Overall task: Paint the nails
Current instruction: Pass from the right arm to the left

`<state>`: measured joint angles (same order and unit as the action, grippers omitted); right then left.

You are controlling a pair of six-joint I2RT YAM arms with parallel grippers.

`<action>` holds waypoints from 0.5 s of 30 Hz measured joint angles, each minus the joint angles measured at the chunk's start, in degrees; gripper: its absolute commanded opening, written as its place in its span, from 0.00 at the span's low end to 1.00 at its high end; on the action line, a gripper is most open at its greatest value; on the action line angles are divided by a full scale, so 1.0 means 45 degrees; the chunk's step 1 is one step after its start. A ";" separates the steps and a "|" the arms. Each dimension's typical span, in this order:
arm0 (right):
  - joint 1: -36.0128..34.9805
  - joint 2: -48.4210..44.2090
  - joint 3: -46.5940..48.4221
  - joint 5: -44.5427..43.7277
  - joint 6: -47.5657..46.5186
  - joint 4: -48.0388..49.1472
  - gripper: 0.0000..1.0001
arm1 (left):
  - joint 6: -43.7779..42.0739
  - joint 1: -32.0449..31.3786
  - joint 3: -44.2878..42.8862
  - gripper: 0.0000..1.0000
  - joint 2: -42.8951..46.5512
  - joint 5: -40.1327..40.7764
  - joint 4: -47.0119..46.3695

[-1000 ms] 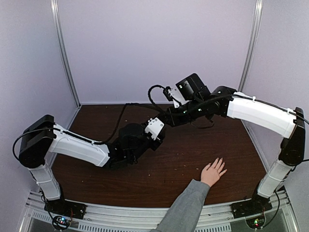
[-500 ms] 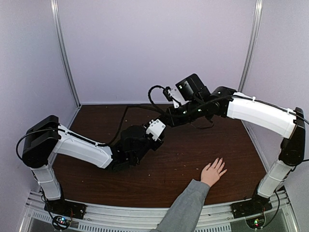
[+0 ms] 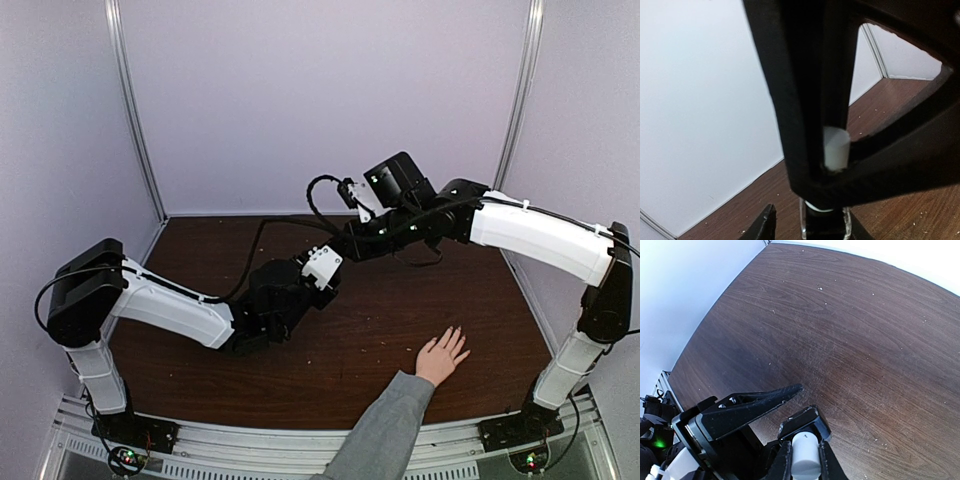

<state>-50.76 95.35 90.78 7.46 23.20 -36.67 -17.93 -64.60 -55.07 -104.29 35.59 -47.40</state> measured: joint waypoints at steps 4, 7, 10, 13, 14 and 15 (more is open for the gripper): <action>0.0000 0.0000 0.0000 0.0005 -0.0005 0.0044 0.06 | -0.0136 0.0000 0.0000 0.43 -0.0073 0.0097 -0.0248; 0.0000 0.0000 0.0000 0.0029 -0.0005 0.0083 0.06 | -0.0223 0.0000 0.0000 0.34 -0.0112 0.0146 -0.0418; 0.0000 -0.0010 0.0000 0.0068 -0.0019 0.0253 0.07 | -0.0223 -0.0005 0.0000 0.29 -0.0121 0.0151 -0.0529; 0.0000 -0.0034 0.0000 0.0092 -0.0019 0.0389 0.12 | -0.0233 -0.0005 0.0000 0.23 -0.0121 0.0146 -0.0641; 0.0000 -0.0039 0.0000 0.0092 -0.0019 0.0437 0.15 | -0.0243 -0.0005 0.0000 0.20 -0.0121 0.0141 -0.0680; 0.0000 -0.0049 0.0000 0.0097 -0.0019 0.0466 0.18 | -0.0282 -0.0005 0.0005 0.19 -0.0126 0.0141 -0.0699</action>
<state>-50.76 95.13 90.78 7.90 23.11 -34.57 -19.20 -64.62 -55.05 -104.86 36.23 -50.54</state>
